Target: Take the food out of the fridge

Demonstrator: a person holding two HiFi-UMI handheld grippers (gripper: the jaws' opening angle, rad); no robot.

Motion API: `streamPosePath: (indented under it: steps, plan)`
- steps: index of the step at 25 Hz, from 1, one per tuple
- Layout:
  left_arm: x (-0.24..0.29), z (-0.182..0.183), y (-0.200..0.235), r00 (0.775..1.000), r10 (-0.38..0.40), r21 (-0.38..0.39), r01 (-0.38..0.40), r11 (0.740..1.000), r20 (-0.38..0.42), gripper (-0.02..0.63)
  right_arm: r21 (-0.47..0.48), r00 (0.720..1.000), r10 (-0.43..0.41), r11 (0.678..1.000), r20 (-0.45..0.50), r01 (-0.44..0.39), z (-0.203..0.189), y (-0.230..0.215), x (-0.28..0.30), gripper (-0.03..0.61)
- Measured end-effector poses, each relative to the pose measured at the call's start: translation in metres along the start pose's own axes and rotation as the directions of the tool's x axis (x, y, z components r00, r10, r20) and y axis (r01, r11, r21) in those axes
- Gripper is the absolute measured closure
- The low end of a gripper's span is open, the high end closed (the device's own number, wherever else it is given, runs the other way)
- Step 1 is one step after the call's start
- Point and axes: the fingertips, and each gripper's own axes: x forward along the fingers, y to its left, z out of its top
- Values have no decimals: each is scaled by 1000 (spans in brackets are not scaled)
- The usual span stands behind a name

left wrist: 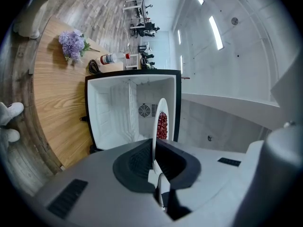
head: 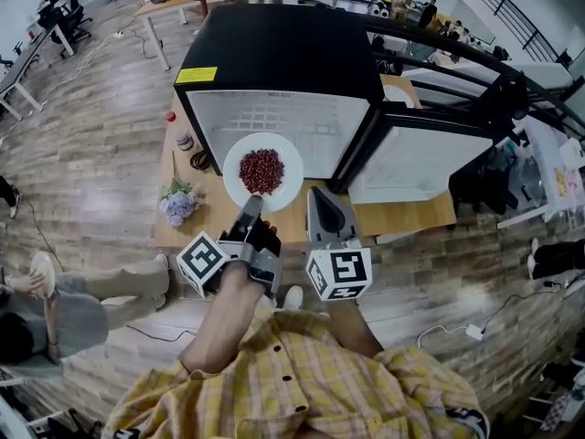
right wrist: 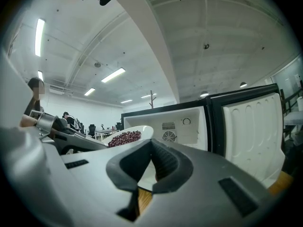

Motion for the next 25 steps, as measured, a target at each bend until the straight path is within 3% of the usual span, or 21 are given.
streamPosePath:
  steps: [25]
  plan:
    - [-3,8,-8,999,-8,8,7,1000,35,597,7,1000,5,1000,19,-5,5,0,5,572]
